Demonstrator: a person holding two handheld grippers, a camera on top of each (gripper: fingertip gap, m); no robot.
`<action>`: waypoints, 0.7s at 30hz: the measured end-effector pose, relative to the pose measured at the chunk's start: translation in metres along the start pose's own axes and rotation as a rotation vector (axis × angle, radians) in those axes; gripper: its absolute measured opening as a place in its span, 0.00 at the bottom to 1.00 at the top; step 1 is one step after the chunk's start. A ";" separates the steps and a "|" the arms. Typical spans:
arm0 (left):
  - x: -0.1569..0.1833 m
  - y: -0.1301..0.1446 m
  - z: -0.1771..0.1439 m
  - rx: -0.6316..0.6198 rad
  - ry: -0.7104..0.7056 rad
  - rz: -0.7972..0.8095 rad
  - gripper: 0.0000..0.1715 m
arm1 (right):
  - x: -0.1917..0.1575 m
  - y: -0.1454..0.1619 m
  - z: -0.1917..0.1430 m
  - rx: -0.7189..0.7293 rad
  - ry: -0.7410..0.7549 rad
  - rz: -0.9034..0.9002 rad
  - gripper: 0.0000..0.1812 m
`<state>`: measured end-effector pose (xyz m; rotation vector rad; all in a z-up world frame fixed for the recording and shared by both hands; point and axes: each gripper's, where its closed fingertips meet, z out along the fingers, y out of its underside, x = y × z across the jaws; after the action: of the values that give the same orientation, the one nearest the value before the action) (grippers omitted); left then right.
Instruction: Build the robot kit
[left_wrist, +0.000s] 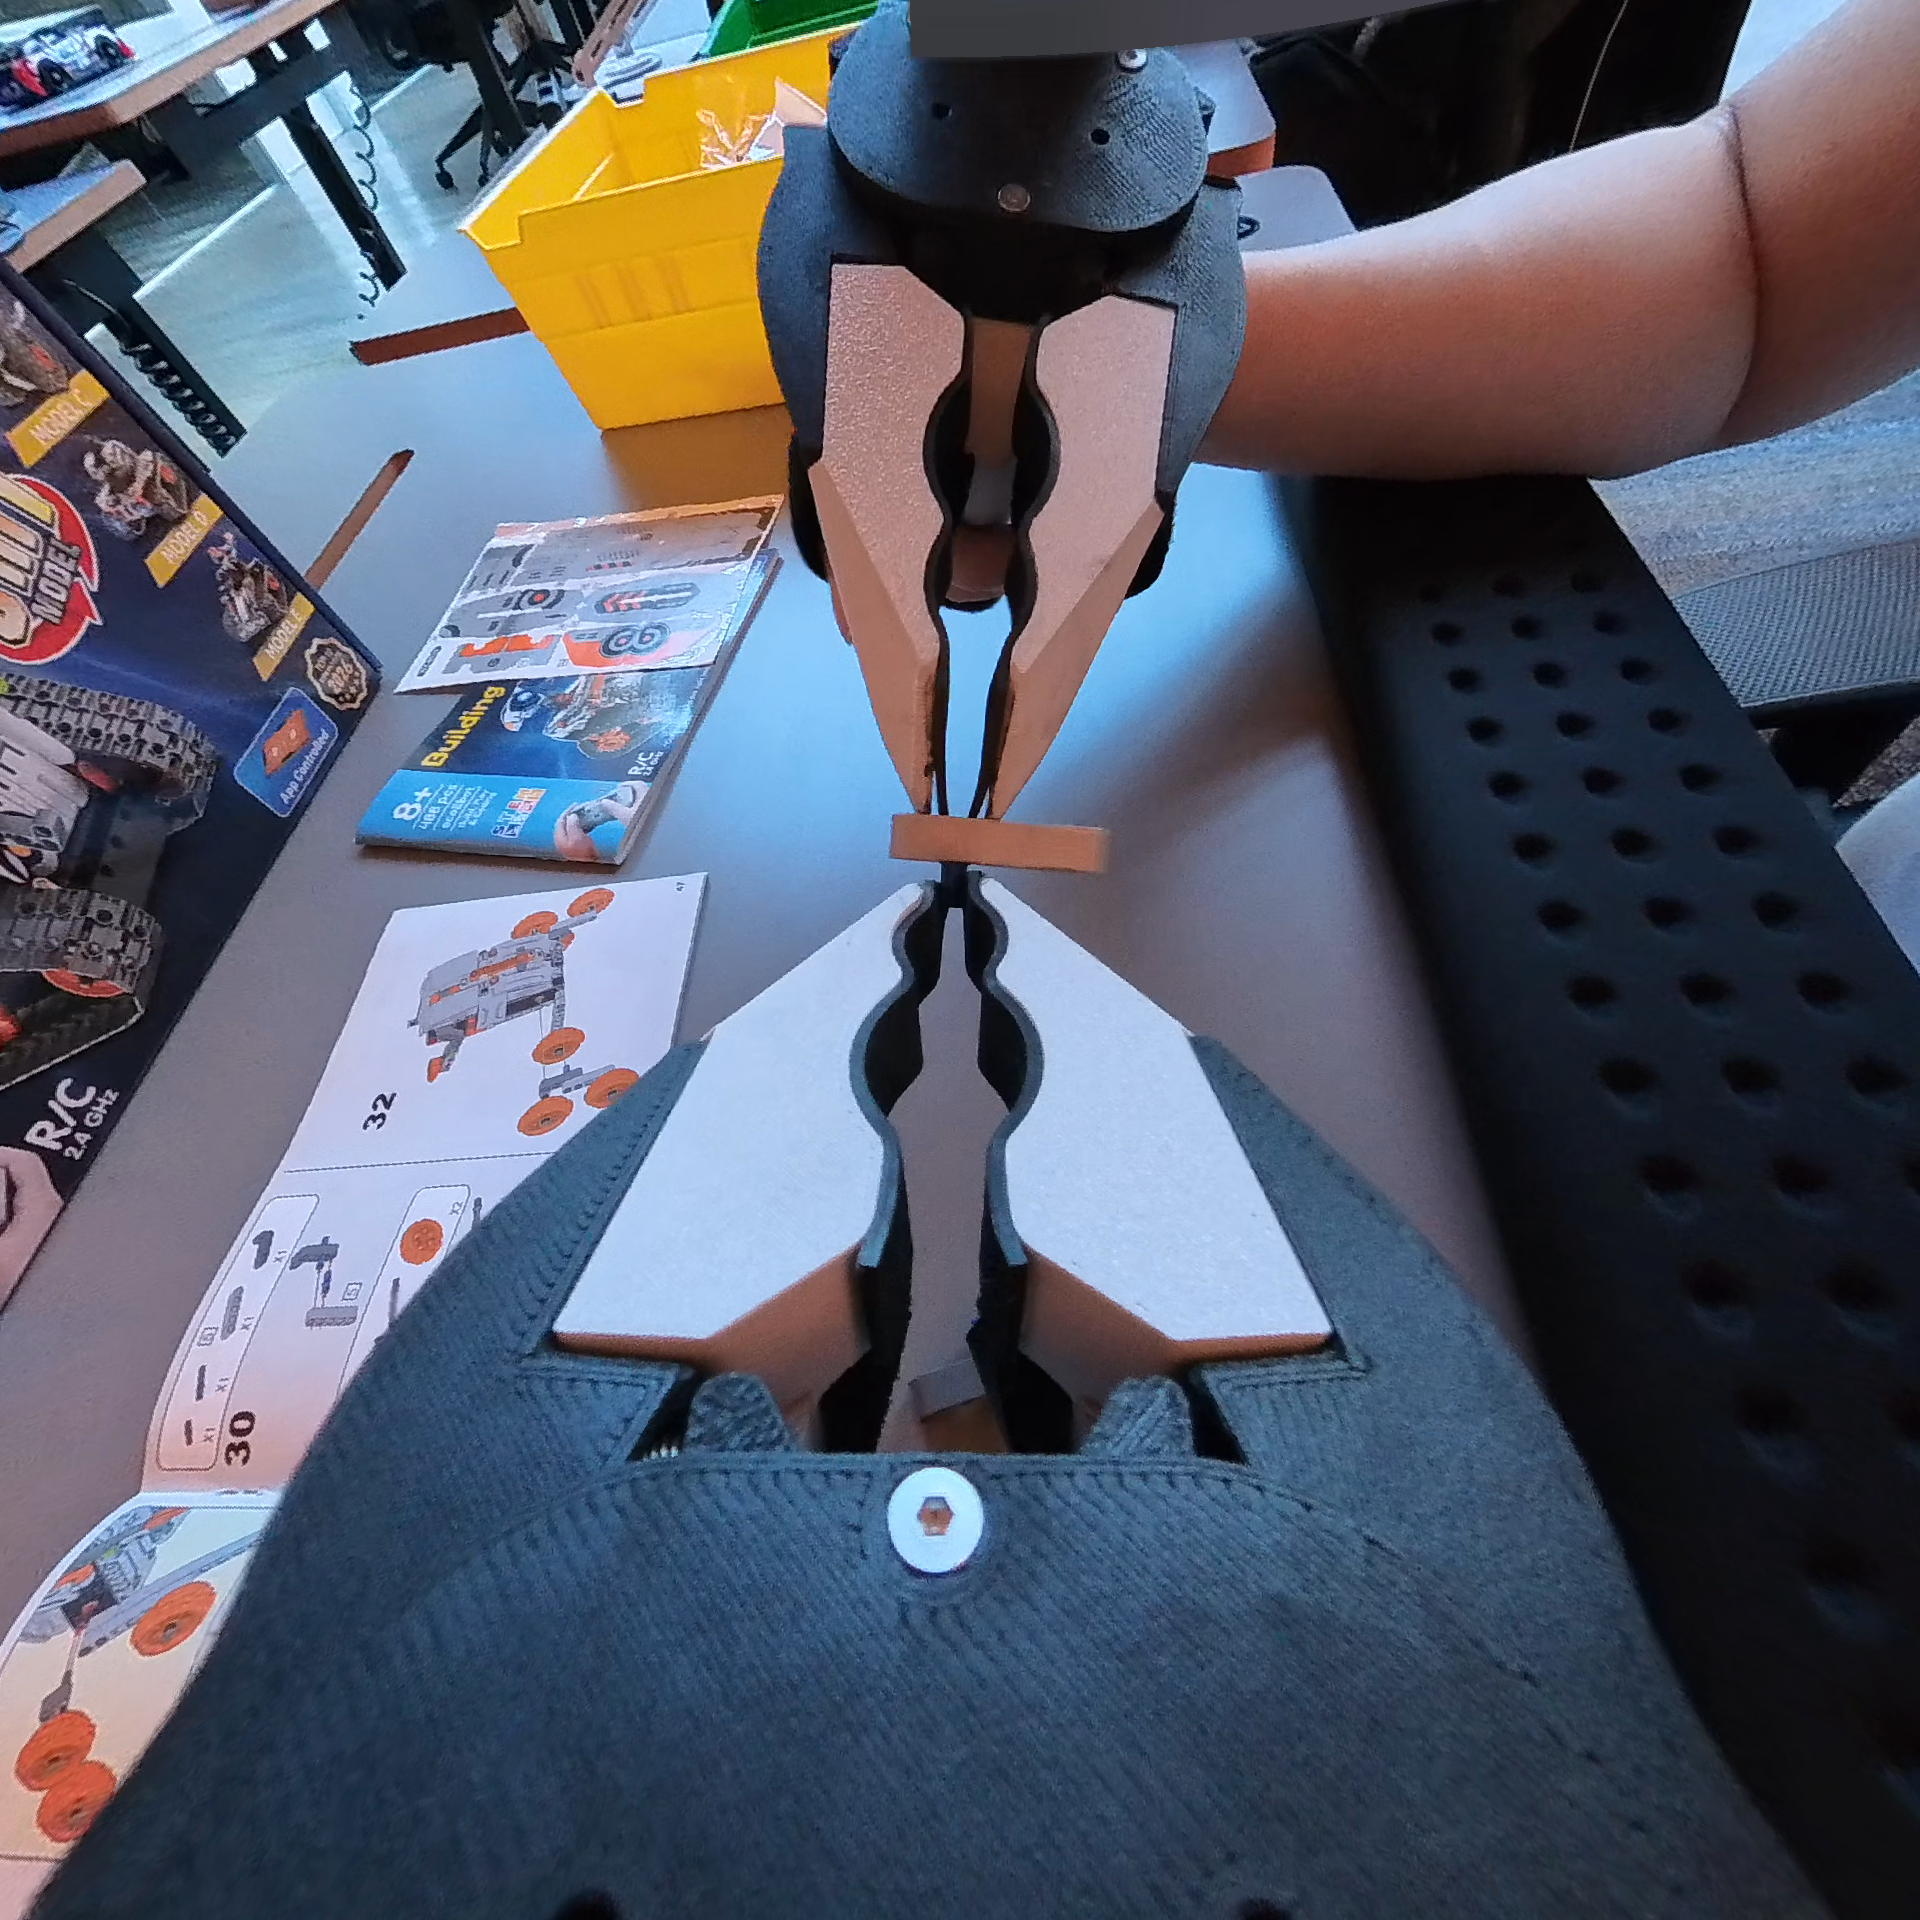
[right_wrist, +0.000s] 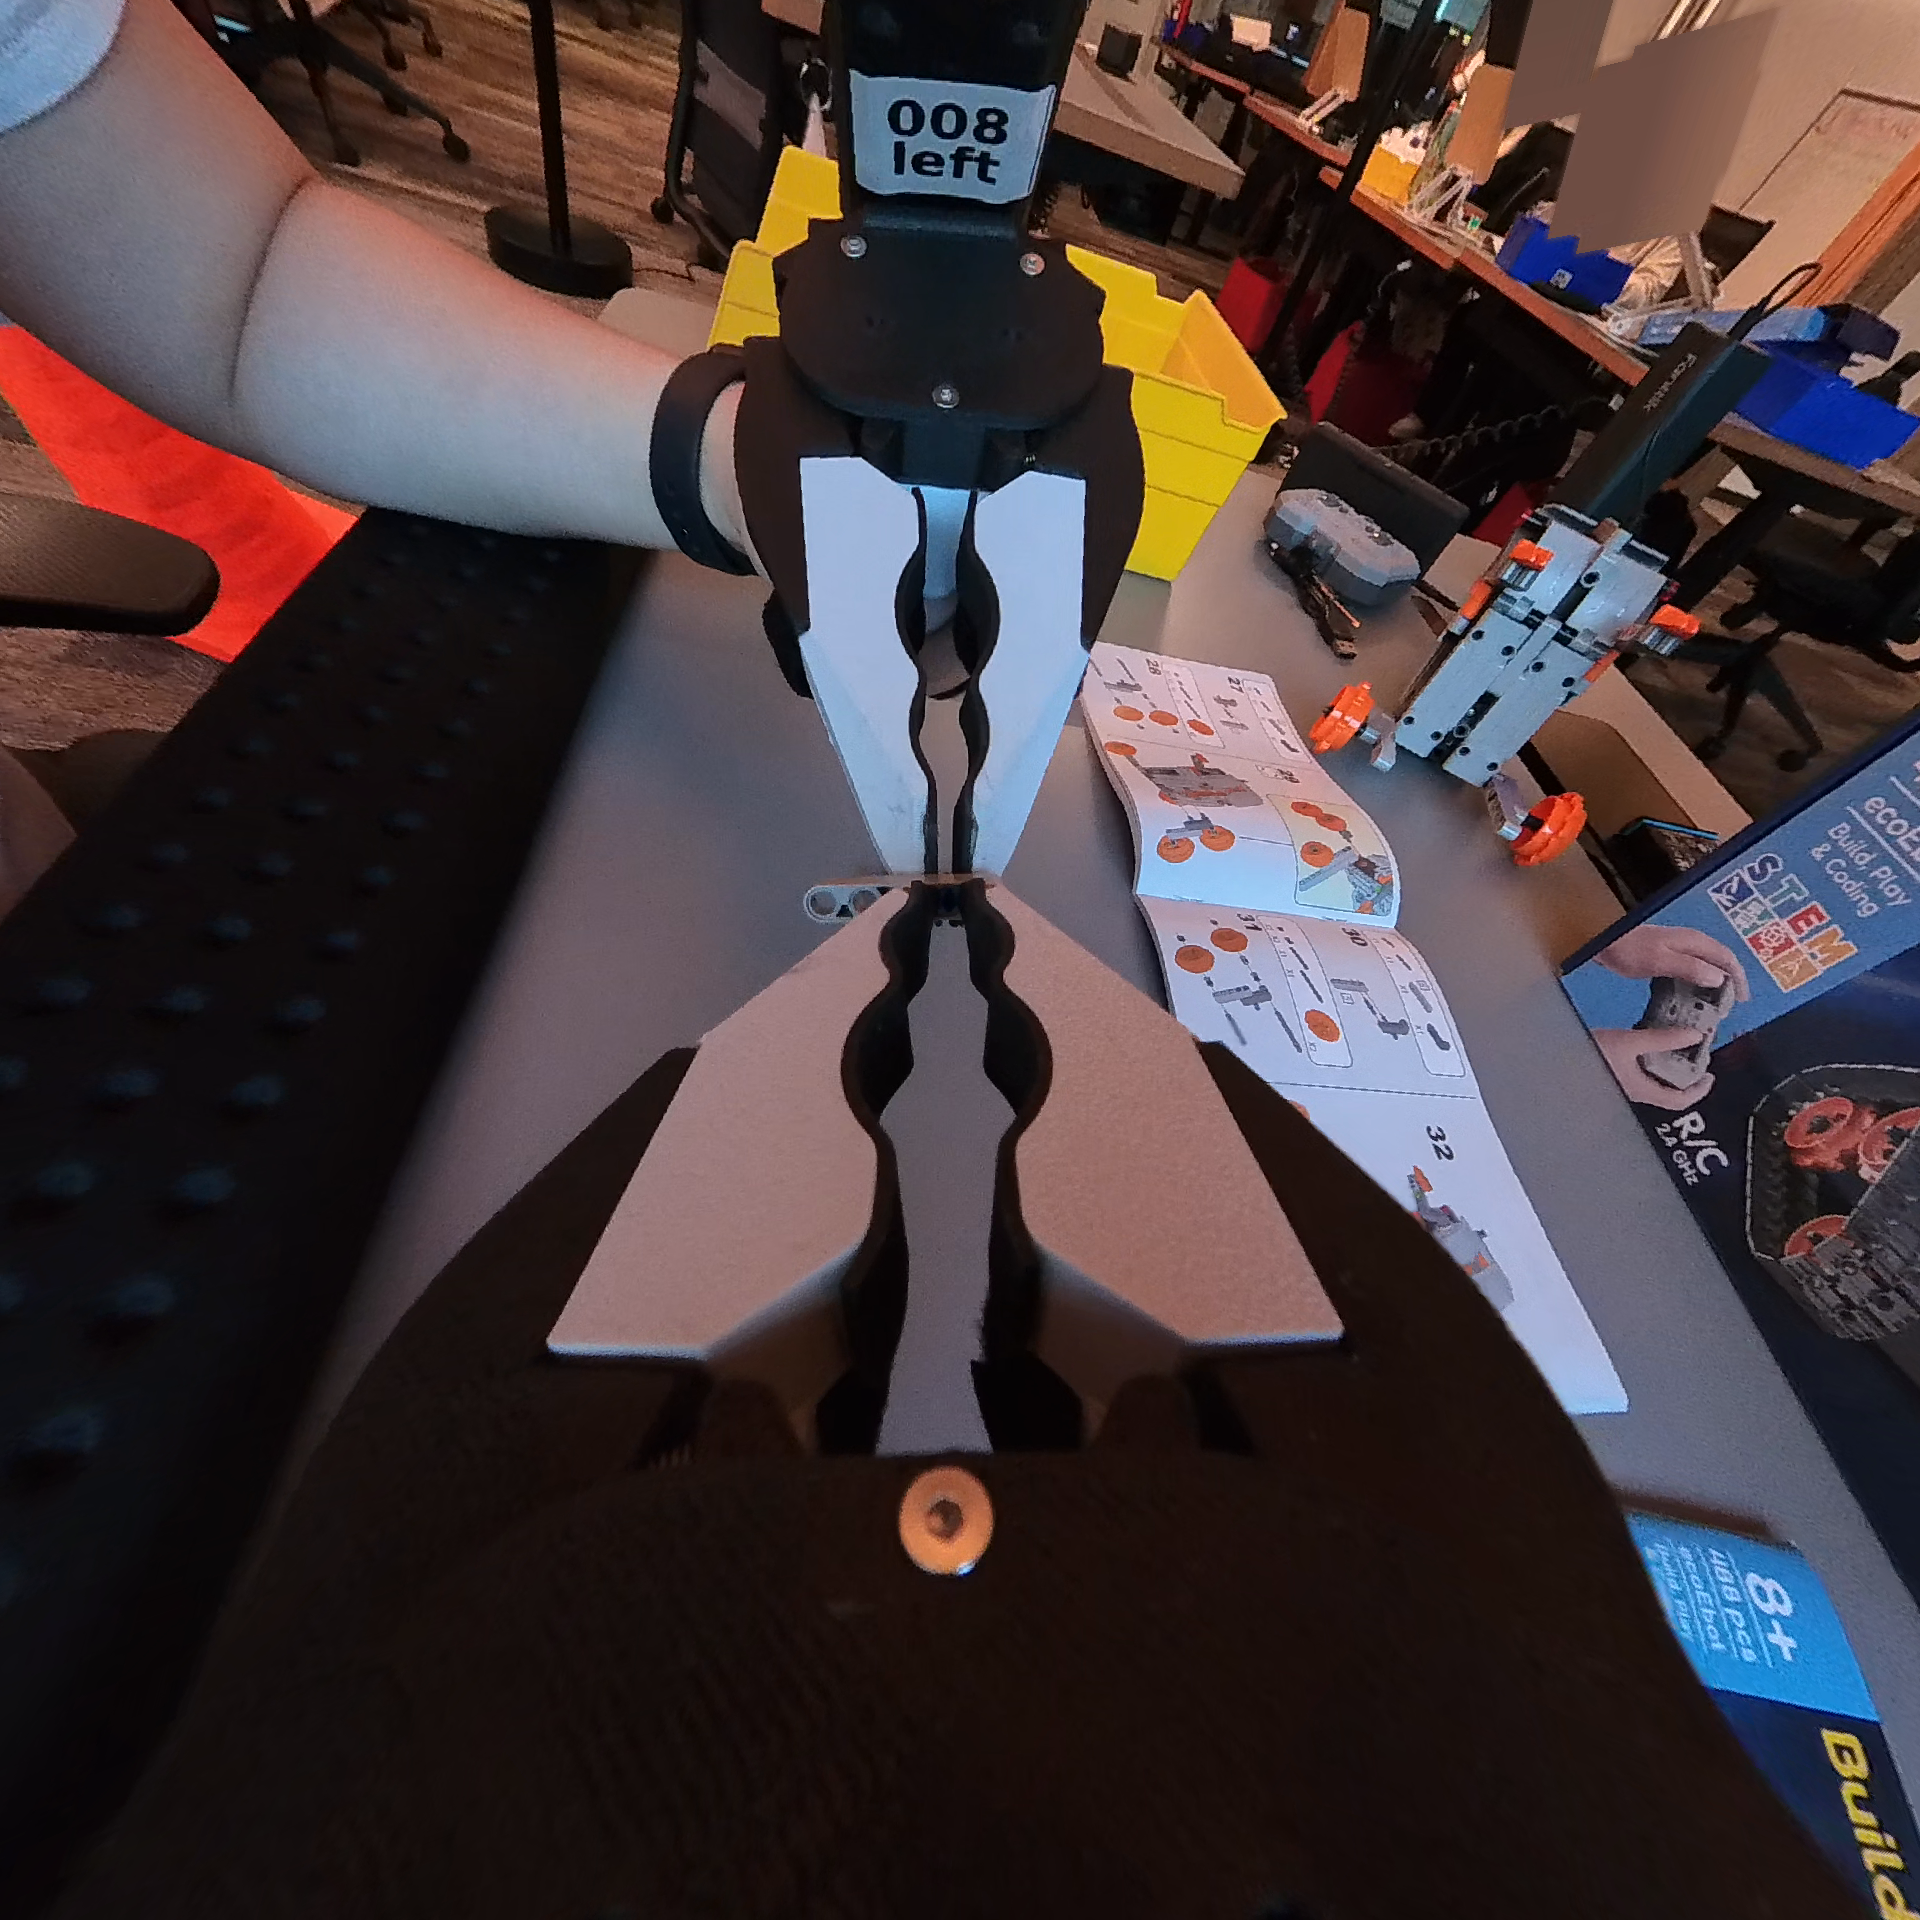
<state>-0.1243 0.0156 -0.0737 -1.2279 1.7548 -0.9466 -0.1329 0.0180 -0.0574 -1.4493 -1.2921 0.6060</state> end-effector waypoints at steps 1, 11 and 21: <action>0.000 0.000 0.000 -0.002 0.001 -0.002 0.01 | 0.000 0.000 0.000 -0.002 -0.001 0.002 0.03; -0.002 -0.003 -0.002 0.006 -0.021 0.002 0.00 | 0.001 -0.002 -0.001 0.022 0.010 -0.004 0.03; -0.005 -0.005 -0.002 0.004 -0.048 0.010 0.00 | 0.003 -0.003 -0.001 0.029 0.023 -0.004 0.03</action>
<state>-0.1231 0.0192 -0.0674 -1.2285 1.7191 -0.9069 -0.1321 0.0199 -0.0536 -1.4260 -1.2632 0.6008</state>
